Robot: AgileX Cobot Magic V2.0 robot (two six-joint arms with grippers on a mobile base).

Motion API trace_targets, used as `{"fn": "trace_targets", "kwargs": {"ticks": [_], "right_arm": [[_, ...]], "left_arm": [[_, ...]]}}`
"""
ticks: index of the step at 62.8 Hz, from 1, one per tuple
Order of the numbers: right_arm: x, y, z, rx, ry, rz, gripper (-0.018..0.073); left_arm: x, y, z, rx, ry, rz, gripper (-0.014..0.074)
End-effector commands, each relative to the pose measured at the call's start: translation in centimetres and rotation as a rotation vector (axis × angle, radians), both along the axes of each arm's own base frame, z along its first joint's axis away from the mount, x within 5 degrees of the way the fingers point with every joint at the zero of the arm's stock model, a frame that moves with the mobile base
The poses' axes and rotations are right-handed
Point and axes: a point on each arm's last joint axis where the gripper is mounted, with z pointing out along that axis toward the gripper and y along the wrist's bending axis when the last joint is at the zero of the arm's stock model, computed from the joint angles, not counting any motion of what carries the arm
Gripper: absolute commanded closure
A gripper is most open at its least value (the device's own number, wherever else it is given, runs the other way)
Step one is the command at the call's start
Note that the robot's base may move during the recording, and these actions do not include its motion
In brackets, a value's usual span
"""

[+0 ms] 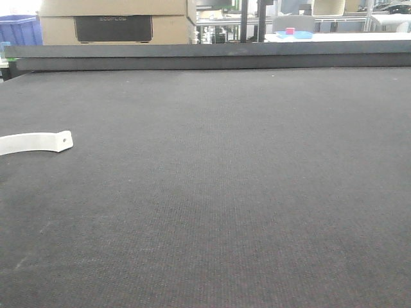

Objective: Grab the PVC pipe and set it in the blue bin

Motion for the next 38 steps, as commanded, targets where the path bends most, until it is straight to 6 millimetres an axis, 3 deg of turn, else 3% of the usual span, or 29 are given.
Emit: {"fn": "trace_targets", "kwargs": {"ticks": [1,23,29,38], "right_arm": [[0.08,-0.04,0.25,0.0,-0.035,-0.005,0.0727],[0.1,-0.06,0.32,0.001,-0.042,-0.007,0.0727],[0.11,-0.07,0.35,0.001,-0.046,-0.009,0.0727],[0.11,-0.07,0.35,0.001,-0.046,-0.009,0.0727]], "left_arm": [[0.21,-0.06,-0.45,-0.008,0.015,0.006,0.0286],[0.44,-0.03,-0.79,-0.001,0.013,0.004,0.0303],[0.49,-0.03,-0.94,0.007,0.017,-0.003,0.0386],[0.36,-0.06,-1.08,0.023,0.037,-0.025,0.0622]]}}
